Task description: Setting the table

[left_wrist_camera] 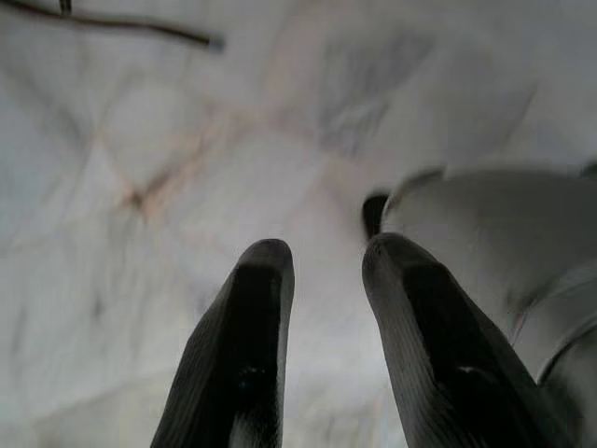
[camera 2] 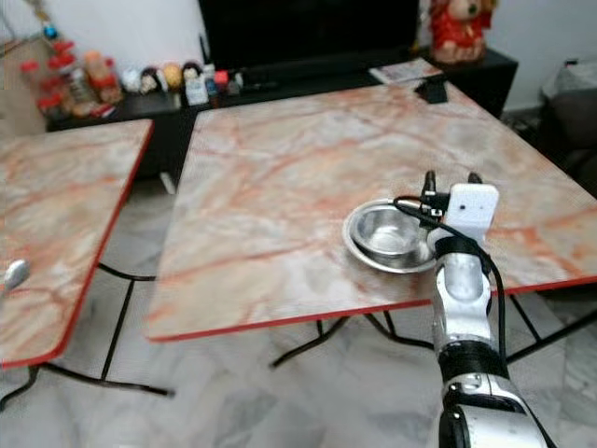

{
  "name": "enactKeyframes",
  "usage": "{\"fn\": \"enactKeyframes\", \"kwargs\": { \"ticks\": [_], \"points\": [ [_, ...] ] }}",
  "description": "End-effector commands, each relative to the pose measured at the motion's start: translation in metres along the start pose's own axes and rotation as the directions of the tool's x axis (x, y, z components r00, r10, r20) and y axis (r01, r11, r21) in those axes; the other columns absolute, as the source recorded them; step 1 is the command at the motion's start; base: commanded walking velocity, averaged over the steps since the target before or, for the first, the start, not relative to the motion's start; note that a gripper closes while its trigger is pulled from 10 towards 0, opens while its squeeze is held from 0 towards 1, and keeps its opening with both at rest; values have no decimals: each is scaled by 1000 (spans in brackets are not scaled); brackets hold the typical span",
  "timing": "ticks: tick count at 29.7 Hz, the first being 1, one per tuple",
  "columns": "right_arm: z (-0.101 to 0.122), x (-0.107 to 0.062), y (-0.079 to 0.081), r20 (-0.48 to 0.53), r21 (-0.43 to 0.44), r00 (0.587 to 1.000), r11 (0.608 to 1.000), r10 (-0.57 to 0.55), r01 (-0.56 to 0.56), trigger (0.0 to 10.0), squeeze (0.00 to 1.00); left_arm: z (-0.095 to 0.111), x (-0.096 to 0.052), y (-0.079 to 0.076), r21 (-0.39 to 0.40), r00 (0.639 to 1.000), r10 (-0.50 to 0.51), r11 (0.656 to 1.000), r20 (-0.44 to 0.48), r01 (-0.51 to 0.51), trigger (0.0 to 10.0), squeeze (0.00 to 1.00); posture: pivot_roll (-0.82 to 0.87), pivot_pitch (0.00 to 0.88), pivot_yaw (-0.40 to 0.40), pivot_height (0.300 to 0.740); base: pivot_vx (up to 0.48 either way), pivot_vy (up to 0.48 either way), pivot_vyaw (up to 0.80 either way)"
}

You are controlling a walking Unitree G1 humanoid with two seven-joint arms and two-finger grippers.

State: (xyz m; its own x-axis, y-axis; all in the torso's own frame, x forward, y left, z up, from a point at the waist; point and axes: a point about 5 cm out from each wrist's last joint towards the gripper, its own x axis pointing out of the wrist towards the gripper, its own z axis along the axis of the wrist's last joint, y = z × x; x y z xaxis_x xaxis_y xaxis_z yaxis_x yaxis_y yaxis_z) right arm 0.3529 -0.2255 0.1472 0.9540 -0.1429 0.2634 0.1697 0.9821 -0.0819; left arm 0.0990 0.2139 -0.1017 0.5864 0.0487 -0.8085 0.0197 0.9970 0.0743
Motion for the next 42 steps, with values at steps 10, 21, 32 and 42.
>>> {"fn": "enactKeyframes", "kwargs": {
  "ticks": [10, 21, 32, 42],
  "points": [
    [2, 2, -2, 2, -3, 1000, 1000, 0, 0, 10000, 0, -3, -1, 5, -4, 1000, 13, 1000, -13, -13, 10000, 0, -123, 0, 83, 736, 0, 384, 0],
    [-23, -11, 5, -119, 1, 993, 1000, 22, -22, 10000, 0, -1, -1, 5, -3, 1000, 12, 1000, -8, -12, 10000, 0, -120, 12, 91, 736, 0, 365, 0],
    [-30, -15, 8, -147, 7, 988, 999, 45, -45, 10000, 0, 0, 0, 5, -5, 1000, 12, 1000, -7, -12, 10000, 0, -116, 19, 87, 736, 0, 347, 0],
    [-38, -22, 9, -181, 6, 982, 999, 49, -48, 10000, 0, 0, 0, 5, -5, 1000, 13, 1000, -6, -13, 10000, 0, -114, 17, 87, 736, 0, 329, 0]
  ]
}}
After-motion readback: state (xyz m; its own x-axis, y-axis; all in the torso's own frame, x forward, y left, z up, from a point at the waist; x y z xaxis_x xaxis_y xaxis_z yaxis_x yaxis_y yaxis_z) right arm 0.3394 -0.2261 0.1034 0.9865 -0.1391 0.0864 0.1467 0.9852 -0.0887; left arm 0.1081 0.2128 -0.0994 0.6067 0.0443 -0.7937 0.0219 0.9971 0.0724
